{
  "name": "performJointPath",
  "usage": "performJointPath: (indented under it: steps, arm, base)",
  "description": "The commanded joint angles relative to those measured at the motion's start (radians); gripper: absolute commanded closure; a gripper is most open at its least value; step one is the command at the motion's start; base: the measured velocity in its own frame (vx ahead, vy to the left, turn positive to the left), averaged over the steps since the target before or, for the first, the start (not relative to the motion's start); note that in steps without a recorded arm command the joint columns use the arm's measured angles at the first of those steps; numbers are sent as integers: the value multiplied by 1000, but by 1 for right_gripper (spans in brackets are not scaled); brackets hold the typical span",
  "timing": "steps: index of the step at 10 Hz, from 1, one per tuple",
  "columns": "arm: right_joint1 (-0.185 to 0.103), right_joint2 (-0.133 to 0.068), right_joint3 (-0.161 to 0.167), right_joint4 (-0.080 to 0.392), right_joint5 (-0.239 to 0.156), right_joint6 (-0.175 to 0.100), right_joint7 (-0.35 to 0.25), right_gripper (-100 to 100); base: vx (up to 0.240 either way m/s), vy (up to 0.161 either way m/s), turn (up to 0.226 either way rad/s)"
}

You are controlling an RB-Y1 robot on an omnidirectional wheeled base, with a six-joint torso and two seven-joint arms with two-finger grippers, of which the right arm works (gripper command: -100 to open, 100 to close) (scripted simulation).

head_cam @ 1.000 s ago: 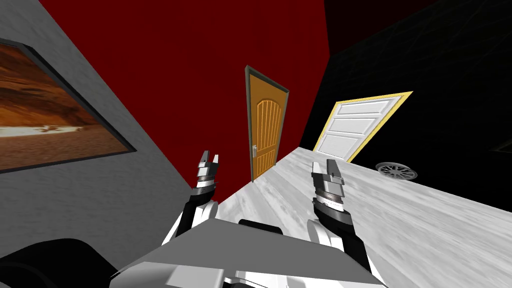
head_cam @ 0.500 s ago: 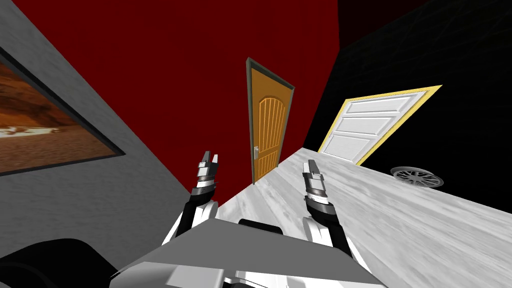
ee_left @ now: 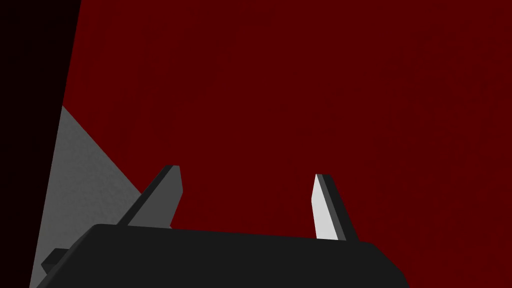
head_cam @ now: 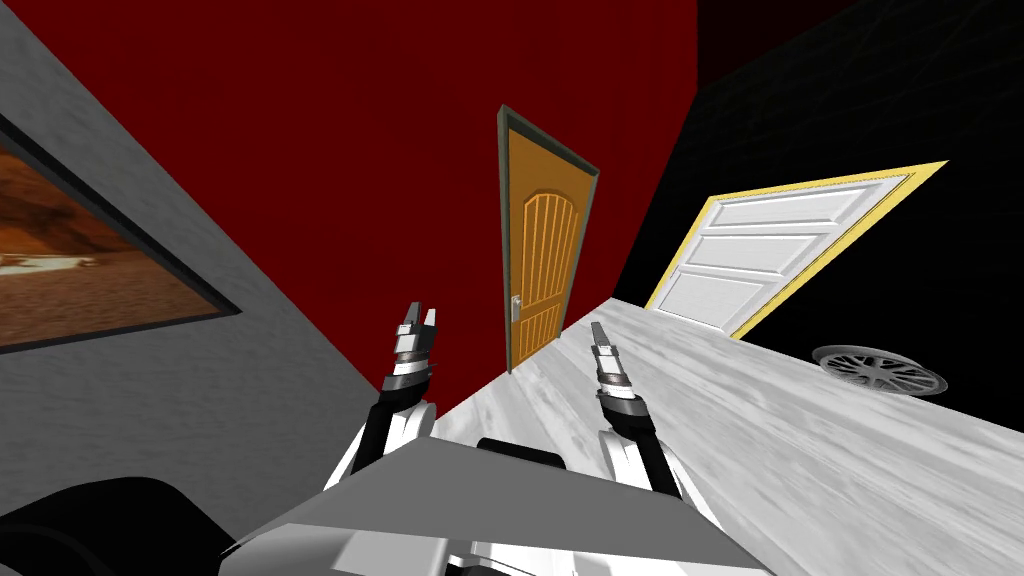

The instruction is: Pull the door open

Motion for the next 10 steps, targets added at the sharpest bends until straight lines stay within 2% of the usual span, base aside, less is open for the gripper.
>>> performJointPath:
  steps: [1, 5, 6, 10]
  arm:
    - [-26, -23, 6, 48, 24, 1, 25, -100]
    - [-91, -75, 31, 159, 90, 6, 92, -100]
    - [-91, -75, 31, 166, 90, 6, 92, -100]
    - [-158, -127, 57, 287, 159, 12, 162, -100]
  base:
    - [112, 20, 63]
    - [101, 20, 69]
    - [75, 18, 25]
    - [82, 10, 70]
